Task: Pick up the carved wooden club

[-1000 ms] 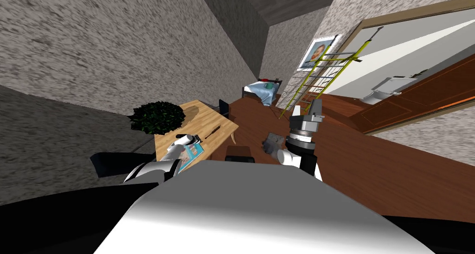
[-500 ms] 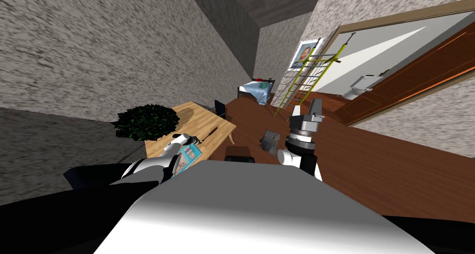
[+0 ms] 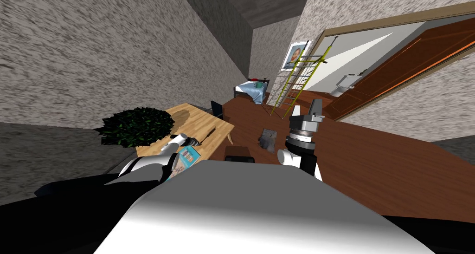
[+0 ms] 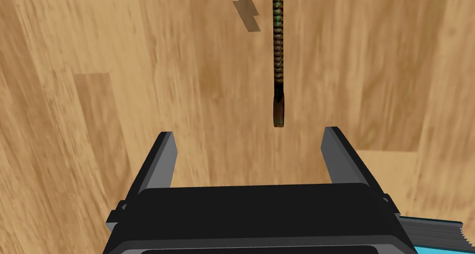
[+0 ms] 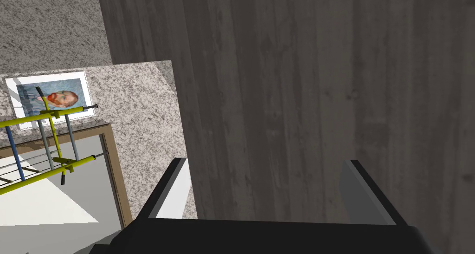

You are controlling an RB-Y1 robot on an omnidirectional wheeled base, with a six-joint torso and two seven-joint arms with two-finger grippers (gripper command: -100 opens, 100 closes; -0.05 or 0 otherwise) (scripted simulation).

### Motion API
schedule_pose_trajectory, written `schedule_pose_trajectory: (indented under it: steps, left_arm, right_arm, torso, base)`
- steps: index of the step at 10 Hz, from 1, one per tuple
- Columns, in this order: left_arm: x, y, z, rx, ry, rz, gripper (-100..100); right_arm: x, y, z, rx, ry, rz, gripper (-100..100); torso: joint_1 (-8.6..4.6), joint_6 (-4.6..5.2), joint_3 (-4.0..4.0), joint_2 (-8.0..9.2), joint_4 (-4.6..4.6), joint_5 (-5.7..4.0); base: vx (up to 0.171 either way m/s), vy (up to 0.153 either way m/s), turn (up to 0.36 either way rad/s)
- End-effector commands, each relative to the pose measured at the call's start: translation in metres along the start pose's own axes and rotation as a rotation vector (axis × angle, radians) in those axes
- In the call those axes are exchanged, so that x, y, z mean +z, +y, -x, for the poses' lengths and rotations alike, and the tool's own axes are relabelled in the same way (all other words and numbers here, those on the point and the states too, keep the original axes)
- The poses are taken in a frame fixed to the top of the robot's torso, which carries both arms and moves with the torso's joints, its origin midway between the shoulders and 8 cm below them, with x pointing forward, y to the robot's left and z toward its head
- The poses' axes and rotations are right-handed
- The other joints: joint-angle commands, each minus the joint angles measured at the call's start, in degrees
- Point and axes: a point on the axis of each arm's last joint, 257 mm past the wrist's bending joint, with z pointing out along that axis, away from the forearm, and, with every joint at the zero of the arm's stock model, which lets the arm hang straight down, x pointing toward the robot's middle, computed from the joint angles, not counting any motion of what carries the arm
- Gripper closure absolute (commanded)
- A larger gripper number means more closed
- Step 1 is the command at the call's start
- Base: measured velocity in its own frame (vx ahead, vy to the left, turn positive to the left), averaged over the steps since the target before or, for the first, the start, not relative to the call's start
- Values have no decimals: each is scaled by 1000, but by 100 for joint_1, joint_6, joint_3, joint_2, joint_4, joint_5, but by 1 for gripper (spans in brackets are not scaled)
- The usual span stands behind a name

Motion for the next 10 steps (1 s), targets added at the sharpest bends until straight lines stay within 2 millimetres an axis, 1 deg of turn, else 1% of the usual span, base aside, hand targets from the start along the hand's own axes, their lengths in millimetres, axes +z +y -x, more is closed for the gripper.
schedule_pose_trajectory:
  steps: [1, 4, 5, 6, 7, 8, 10]
  left_arm:
    - [1, 1, 2, -10, -4, 9, -100]
    - [-5, 16, 13, -108, -11, 96, -100]
    - [-5, 16, 14, -110, -13, 97, -100]
    - [-8, 24, 18, -156, -16, 138, -100]
    - [-8, 24, 18, -156, -16, 138, -100]
    - [-10, 30, 21, -182, -17, 162, -100]
    - [-10, 30, 21, -182, -17, 162, -100]
  right_arm:
    - [0, 0, 0, 0, 0, 0, 0]
    - [0, 0, 0, 0, 0, 0, 0]
    - [0, 0, 0, 0, 0, 0, 0]
    - [0, 0, 0, 0, 0, 0, 0]
    - [0, 0, 0, 0, 0, 0, 0]
    - [0, 0, 0, 0, 0, 0, 0]
    - [0, 0, 0, 0, 0, 0, 0]
  torso:
    - [0, 0, 0, 0, 0, 0]
    - [3, 4, 0, 0, 0, 0]
    - [9, 1, 1, 1, 0, 2]
    - [6, -2, 0, 0, 0, 2]
    - [4, 4, 0, 0, 0, 1]
    - [3, -2, 0, 1, 0, 1]
    - [0, -3, 0, 1, 0, 1]
  base:
    - [-3, 11, 20]
    - [-10, 30, -195]
    - [-8, 34, -51]
    - [-12, 29, -185]
    - [-11, 27, -118]
    - [-10, 20, -96]
    - [-4, 13, -22]
